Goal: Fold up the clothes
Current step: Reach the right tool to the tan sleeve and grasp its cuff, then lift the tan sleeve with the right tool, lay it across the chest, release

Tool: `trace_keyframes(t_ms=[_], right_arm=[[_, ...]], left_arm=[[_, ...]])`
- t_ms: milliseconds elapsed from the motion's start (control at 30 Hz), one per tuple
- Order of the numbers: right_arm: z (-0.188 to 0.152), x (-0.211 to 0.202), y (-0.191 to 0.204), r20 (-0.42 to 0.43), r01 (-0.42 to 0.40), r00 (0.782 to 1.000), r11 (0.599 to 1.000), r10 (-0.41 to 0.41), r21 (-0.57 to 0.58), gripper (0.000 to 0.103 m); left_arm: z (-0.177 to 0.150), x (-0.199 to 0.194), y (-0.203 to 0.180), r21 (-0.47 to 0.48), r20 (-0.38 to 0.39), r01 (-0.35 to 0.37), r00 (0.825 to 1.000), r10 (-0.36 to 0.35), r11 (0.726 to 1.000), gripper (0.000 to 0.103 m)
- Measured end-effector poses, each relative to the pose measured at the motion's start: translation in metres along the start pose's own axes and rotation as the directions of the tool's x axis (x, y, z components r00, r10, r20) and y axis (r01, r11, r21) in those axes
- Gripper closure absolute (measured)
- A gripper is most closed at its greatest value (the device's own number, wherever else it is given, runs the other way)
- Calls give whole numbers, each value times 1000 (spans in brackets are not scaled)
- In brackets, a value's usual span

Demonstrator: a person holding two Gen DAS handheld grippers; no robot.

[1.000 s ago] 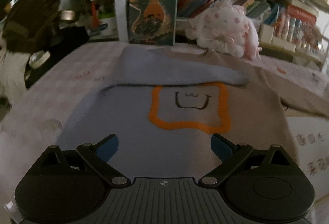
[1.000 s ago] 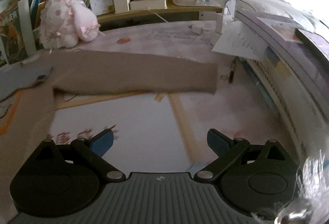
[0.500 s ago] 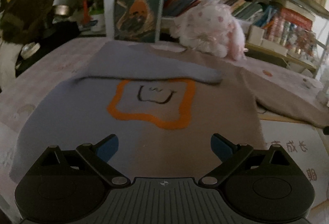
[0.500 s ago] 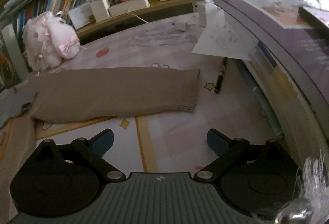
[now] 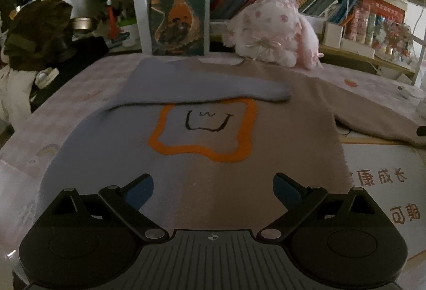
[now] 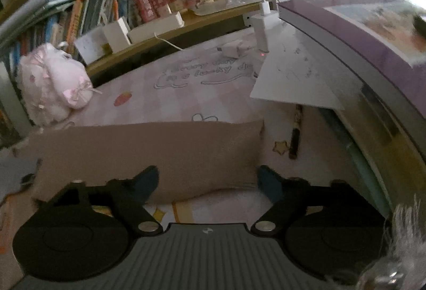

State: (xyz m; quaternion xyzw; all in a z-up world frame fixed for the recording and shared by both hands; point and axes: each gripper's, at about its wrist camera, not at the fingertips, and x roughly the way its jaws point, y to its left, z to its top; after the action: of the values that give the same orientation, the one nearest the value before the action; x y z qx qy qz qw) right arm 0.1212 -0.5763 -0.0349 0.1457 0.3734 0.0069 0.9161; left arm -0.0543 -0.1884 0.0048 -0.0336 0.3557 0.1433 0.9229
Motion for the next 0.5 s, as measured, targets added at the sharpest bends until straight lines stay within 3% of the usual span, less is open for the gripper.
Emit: trace_keyframes(t_ms=[67,233,300,500], right_arm=[[2,3,2,0,9,1000,1000,-9,13,42],[2,7,7,9,64,998,997,-64,-35,77],[2,10,9,-4,38,999,998,-38,-51,91],[3,-3,9,76,-37,996,999,39,-27,94]], left_arm=[[-2,0,2,-10,-7,-6,1000,6,1000,5],[-6,0,5,-24,-19,-16,1000,15,1000,5],[-6,1,4,-23,-19,-16,1000,16,1000,5],[-5,0,3,-11,-13,-17,1000,17,1000,5]])
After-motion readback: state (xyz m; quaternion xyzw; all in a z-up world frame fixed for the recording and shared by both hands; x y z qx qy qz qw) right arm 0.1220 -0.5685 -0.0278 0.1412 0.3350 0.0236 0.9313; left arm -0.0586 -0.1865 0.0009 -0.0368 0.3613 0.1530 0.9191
